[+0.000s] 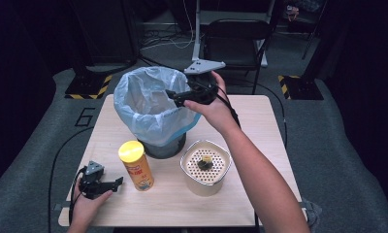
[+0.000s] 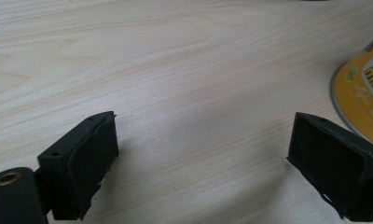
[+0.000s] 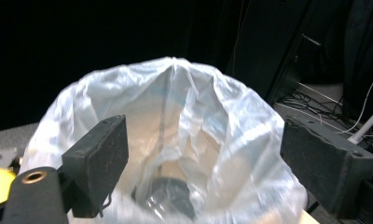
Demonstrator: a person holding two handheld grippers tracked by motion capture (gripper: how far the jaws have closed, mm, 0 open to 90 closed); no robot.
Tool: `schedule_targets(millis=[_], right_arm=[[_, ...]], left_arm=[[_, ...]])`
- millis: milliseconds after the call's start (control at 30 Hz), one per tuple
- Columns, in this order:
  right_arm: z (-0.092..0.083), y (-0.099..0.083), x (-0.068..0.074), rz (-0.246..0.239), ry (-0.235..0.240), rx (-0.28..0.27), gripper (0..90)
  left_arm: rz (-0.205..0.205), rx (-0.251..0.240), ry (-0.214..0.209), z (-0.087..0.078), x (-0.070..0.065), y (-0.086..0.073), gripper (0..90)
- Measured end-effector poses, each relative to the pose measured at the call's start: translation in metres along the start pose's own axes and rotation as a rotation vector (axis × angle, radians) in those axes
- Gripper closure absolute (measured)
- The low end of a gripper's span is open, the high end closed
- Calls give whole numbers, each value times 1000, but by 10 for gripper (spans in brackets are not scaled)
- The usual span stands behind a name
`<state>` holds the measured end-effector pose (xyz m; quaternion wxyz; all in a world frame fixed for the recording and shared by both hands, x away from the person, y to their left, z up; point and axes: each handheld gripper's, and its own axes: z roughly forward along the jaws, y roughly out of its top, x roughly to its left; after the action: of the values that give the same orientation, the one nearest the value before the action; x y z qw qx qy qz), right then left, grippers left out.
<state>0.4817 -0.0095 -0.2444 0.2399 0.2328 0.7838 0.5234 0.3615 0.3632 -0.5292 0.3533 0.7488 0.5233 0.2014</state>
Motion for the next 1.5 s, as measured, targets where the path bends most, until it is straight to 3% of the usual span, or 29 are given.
schedule_targets(millis=[67,100,200,367,500,533,600,700,767,900,1067,1167,1200,1500], right_arm=[[-9,-6,-2,-11,2,7,165],[-14,-10,-3,-14,-1,2,179],[-29,-18,-6,-1,-4,-4,197],[-50,-32,-7,-21,-26,13,215],[-67,-46,-8,-37,-52,15,224],[-71,-49,-8,-41,-66,16,225],[-78,-59,-9,-31,-65,8,224],[-84,-71,-10,-24,-66,15,224],[-86,-81,-12,-11,-65,26,224],[-88,-96,-18,13,-70,35,224],[-91,-103,-22,24,-68,26,224],[-92,-105,-21,23,-65,26,224],[-93,-105,-21,19,-63,25,225],[-102,-108,-19,26,-70,25,224]], left_arm=[[-8,1,-25,0,-2,0,107],[18,10,-25,-1,-2,1,124],[22,12,-41,-2,-6,2,152],[-5,-23,-70,-9,-9,3,189],[13,-40,-79,-17,-15,6,208],[23,-22,-87,-21,-16,7,209],[27,-54,-91,-27,-18,8,209],[17,-76,-110,-34,-21,10,206],[36,-106,-137,-40,-26,11,190],[104,-106,-181,-47,-34,12,151],[156,-130,-260,-52,-45,14,122],[147,-132,-312,-47,-53,16,112],[126,-131,-324,-44,-56,18,112],[140,-102,-352,-25,-64,26,112]])
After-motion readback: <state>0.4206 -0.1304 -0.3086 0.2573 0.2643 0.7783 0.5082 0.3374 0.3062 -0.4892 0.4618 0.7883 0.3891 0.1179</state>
